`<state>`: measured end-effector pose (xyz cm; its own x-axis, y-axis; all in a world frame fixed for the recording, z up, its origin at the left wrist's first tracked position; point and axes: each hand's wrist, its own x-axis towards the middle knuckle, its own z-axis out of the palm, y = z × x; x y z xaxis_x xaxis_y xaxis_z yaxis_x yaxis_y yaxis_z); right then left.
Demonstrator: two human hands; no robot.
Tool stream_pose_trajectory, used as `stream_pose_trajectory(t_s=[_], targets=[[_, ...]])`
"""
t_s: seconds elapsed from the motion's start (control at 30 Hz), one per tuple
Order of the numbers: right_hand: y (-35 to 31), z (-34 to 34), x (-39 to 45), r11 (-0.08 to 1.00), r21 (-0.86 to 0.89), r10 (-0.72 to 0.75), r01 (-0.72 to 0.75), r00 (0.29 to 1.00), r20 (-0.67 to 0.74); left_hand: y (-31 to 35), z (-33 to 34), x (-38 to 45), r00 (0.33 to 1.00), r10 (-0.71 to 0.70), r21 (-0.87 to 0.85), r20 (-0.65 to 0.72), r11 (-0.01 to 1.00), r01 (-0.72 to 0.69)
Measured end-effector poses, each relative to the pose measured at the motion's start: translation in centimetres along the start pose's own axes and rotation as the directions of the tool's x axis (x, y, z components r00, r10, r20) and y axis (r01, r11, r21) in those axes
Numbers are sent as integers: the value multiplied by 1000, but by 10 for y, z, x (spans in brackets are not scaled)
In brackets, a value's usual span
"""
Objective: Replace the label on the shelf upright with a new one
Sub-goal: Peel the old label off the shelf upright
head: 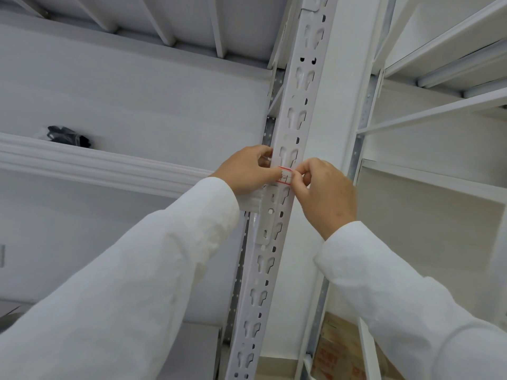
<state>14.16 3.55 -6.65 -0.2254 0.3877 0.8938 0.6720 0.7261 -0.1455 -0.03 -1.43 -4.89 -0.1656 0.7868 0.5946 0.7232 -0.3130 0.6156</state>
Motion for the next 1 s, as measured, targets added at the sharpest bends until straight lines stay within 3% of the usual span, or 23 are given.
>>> stream_pose_trajectory(t_s=[0.17, 0.33, 0.83, 1.0], targets=[[4, 0, -1, 998, 63, 6, -8, 1000, 30, 0, 0, -1, 1000, 1, -16, 0, 1000, -1], [10, 2, -5, 978, 207, 2, 14, 997, -75, 1, -1, 0, 1000, 8, 3, 11, 1000, -8], [-5, 1, -1, 995, 70, 76, -78, 997, 24, -1, 0, 2, 1000, 7, -17, 7, 1000, -7], [0, 1, -1, 947, 287, 142, -148, 989, 39, -3, 0, 2, 1000, 6, -28, 8, 1000, -6]])
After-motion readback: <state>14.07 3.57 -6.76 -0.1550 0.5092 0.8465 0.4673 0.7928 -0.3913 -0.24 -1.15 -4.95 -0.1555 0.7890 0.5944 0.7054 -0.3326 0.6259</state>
